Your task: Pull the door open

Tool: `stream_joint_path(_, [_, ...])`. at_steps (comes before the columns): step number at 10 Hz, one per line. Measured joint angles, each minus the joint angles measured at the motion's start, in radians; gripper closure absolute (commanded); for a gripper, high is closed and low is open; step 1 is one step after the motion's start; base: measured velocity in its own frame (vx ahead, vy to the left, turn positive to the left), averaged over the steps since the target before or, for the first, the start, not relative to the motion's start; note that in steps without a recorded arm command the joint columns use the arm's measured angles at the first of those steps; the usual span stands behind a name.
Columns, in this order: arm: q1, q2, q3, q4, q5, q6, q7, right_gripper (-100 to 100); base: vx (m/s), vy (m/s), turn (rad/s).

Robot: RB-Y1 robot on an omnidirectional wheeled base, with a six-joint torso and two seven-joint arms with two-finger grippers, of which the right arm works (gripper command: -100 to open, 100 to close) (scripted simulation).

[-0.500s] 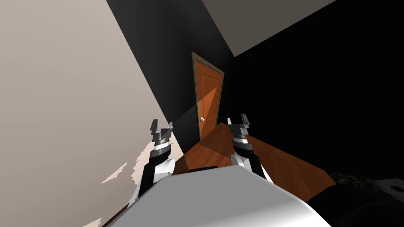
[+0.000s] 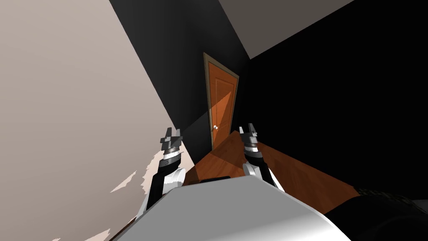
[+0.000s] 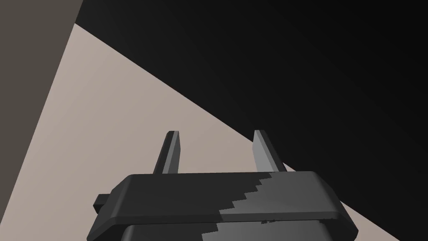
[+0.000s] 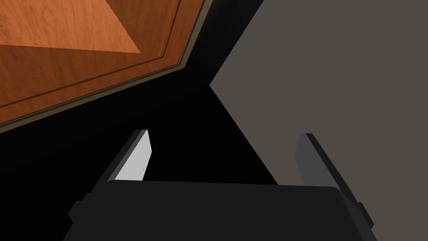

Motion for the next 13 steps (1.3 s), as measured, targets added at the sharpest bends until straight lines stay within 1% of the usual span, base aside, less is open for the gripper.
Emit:
stream_joint_path(1, [-0.002, -0.005, 0.001, 0.022, 0.008, -0.009, 0.017, -100, 0.070, -0.006, 0.021])
stream_joint_path(3, [-0.028, -0.016, -0.004, 0.079, 0.025, -0.023, 0.054, -100, 0.084, -0.009, 0.032])
stream_joint_path(4, [-0.036, -0.019, -0.001, 0.109, 0.037, -0.032, 0.077, -100, 0.085, -0.022, 0.031])
stream_joint_path(6, [-0.054, -0.032, -0.004, 0.174, 0.058, -0.057, 0.122, -100, 0.089, -0.013, 0.033])
stream_joint_path(7, [-0.065, -0.036, -0.001, 0.198, 0.071, -0.060, 0.148, -100, 0.063, -0.003, 0.009])
stream_joint_path(8, [-0.074, -0.038, -0.003, 0.220, 0.077, -0.065, 0.164, -100, 0.056, -0.005, 0.019])
stream_joint_path(9, [-0.083, -0.041, -0.003, 0.250, 0.086, -0.074, 0.180, -100, 0.079, -0.004, 0.039])
stream_joint_path(10, [-0.096, -0.046, -0.003, 0.278, 0.097, -0.080, 0.204, -100, 0.085, -0.011, 0.037])
stream_joint_path(11, [-0.113, -0.056, -0.010, 0.311, 0.107, -0.088, 0.228, -100, 0.060, -0.011, 0.014])
stream_joint_path(12, [-0.113, -0.060, -0.010, 0.332, 0.113, -0.099, 0.242, -100, 0.056, -0.008, 0.028])
stream_joint_path(13, [-0.116, -0.059, -0.005, 0.362, 0.125, -0.112, 0.263, -100, 0.080, -0.025, 0.036])
